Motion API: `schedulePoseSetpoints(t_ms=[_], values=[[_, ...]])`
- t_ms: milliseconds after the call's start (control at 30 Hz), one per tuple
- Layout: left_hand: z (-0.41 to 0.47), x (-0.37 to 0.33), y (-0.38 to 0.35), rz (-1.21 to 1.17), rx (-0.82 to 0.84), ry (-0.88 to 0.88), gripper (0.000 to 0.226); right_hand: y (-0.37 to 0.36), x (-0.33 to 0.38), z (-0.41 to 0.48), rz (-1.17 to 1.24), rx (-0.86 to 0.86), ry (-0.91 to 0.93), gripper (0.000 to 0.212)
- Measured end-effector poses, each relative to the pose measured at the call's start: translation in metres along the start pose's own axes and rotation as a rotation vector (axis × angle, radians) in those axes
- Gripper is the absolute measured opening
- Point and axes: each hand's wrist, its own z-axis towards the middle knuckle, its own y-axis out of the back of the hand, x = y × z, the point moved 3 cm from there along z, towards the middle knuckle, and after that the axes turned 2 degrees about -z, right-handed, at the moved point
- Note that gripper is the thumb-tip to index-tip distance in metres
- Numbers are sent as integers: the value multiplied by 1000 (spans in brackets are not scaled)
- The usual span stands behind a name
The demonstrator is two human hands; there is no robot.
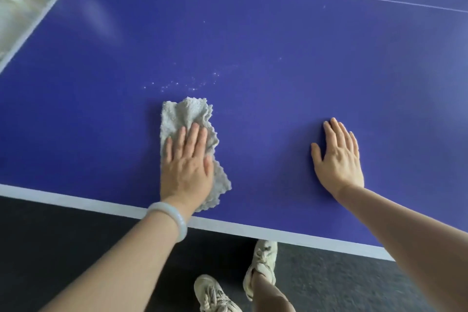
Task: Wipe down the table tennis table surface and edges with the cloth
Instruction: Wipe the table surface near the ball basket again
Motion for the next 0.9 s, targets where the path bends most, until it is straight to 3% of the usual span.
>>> schedulePoseSetpoints(t_ms=[67,167,300,367,500,667,733,900], values=[[-9,-32,-5,-4,-8,-20,61,-1,0,-1,2,-4,-1,61],[-24,-82,-15,-43,29,-274,58,-1,1,-1,16,0,-3,60],[-14,-69,-15,-3,93,-476,58,1,1,-2,35,5,6,60],[3,-33,-11,46,76,-451,58,2,0,-3,35,14,5,60],[26,20,4,-5,3,-213,59,4,1,-4,13,38,5,61],[29,17,2,-49,-22,-201,58,1,6,-2,-122,128,-80,63],[30,20,1,-54,-2,-194,58,-3,36,-4,-149,142,-110,64],[30,27,2,-46,26,-254,58,-29,155,-7,-60,102,161,60]])
